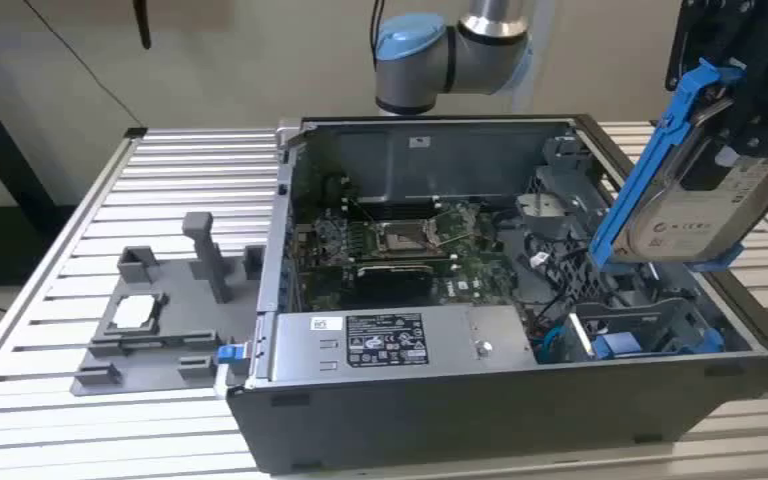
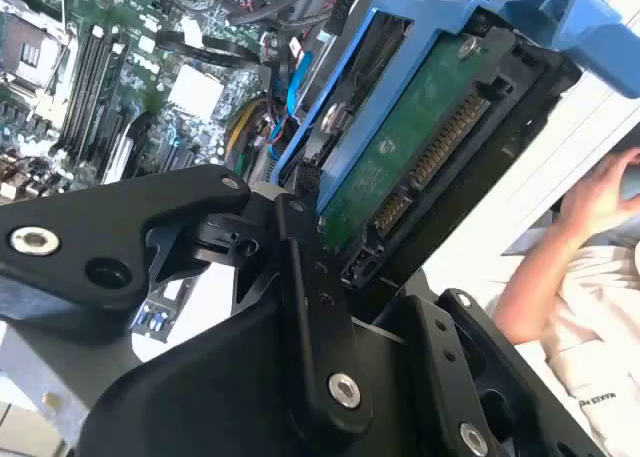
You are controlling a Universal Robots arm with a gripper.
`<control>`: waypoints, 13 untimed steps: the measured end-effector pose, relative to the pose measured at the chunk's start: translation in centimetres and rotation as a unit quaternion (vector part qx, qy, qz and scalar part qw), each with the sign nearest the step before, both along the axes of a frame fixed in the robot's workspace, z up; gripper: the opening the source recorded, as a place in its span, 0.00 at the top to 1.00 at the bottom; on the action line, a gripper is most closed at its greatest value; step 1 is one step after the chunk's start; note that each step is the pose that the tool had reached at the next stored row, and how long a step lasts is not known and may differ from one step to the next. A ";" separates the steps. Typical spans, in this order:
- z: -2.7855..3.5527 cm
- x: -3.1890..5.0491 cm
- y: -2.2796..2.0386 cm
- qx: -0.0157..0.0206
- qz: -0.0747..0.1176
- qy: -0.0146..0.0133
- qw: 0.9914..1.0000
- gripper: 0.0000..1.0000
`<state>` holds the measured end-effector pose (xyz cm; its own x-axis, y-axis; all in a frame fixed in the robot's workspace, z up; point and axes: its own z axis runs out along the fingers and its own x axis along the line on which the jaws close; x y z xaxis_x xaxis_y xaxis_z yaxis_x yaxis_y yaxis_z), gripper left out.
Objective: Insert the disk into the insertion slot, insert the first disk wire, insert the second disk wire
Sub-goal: 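Insert the disk into the insertion slot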
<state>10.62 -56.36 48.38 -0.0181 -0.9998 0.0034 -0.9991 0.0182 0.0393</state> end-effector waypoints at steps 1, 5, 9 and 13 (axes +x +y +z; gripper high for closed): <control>0.00 0.00 0.00 0.000 0.000 0.000 1.000 0.67; 0.00 0.00 0.00 0.000 0.000 0.000 1.000 0.67; 0.00 0.00 0.00 0.000 0.000 0.000 1.000 0.67; -0.01 0.00 0.00 0.000 0.000 0.000 1.000 0.67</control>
<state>10.62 -56.37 48.36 -0.0181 -0.9998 0.0035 -0.9991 0.0182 0.0393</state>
